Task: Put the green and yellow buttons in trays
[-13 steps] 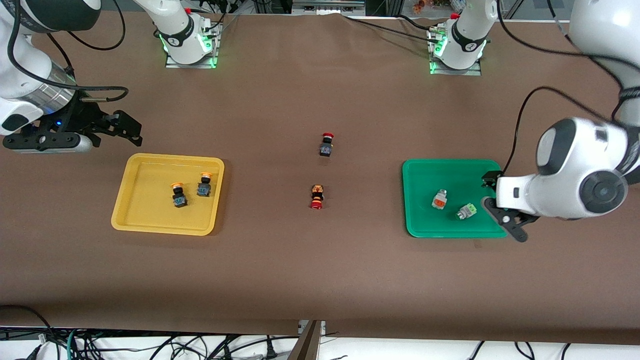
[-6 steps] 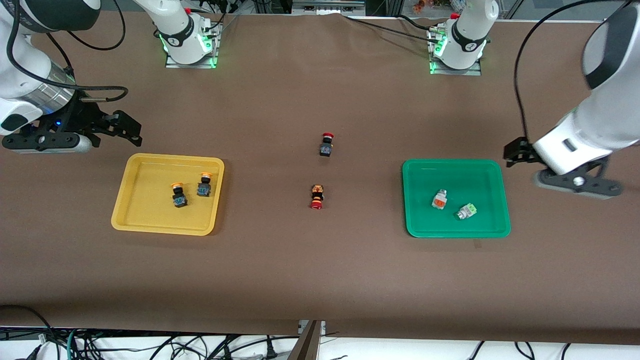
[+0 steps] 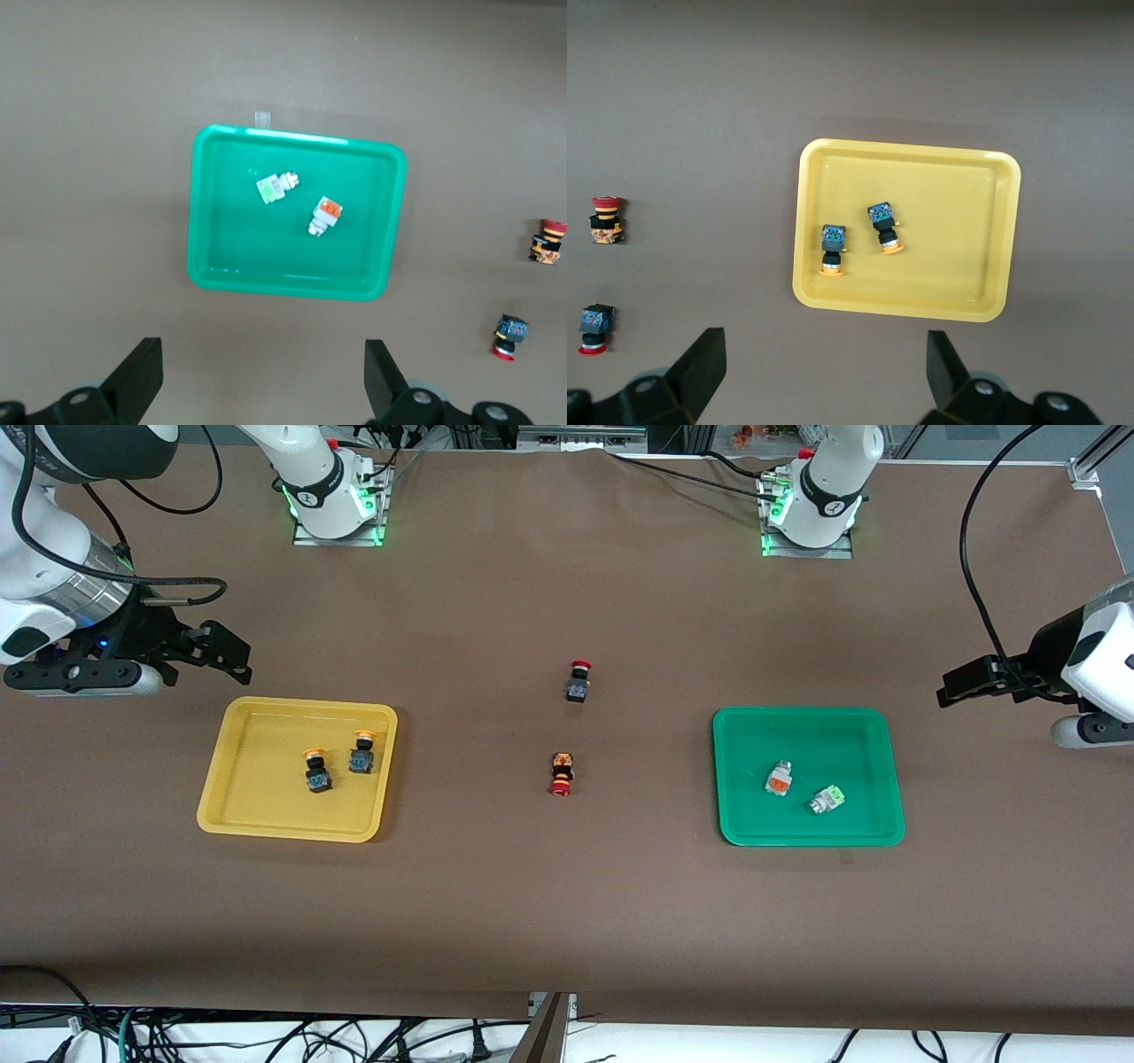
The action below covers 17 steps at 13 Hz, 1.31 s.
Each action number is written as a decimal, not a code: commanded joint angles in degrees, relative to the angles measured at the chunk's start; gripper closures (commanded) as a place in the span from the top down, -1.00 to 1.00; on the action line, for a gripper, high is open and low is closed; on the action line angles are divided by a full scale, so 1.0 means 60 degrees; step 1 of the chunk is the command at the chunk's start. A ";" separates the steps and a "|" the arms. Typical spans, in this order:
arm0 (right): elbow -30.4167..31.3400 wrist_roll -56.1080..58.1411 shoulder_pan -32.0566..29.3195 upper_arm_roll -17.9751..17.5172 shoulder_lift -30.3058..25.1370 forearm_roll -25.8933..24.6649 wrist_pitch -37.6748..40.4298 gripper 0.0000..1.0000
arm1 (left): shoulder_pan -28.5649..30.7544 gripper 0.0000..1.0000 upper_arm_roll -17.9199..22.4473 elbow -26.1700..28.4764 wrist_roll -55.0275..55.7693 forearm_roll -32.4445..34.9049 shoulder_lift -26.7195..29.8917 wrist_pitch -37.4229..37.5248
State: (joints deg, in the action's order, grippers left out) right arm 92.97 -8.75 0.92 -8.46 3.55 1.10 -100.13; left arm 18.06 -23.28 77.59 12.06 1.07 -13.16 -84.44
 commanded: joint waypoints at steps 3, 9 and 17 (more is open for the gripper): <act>-0.0232 0.0022 -0.0051 -0.0070 0.0097 -0.0007 0.0179 0.99 | 0.0227 1.00 -0.0032 0.1351 -0.0895 -0.0251 0.1329 -0.0121; -0.0377 0.0022 -0.0036 -0.0084 0.0082 -0.0110 0.0179 0.99 | 0.0301 1.00 -0.0105 0.1336 -0.0824 -0.0237 0.1314 -0.0106; -0.0437 0.0022 -0.0022 -0.0084 0.0082 -0.0139 0.0179 0.99 | 0.0242 1.00 -0.0163 0.1321 -0.0839 -0.0237 0.1314 -0.0121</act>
State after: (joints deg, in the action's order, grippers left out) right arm 91.80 -8.72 0.94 -8.55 3.55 1.10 -100.07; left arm 19.08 -24.19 84.31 8.27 1.01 -6.49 -84.43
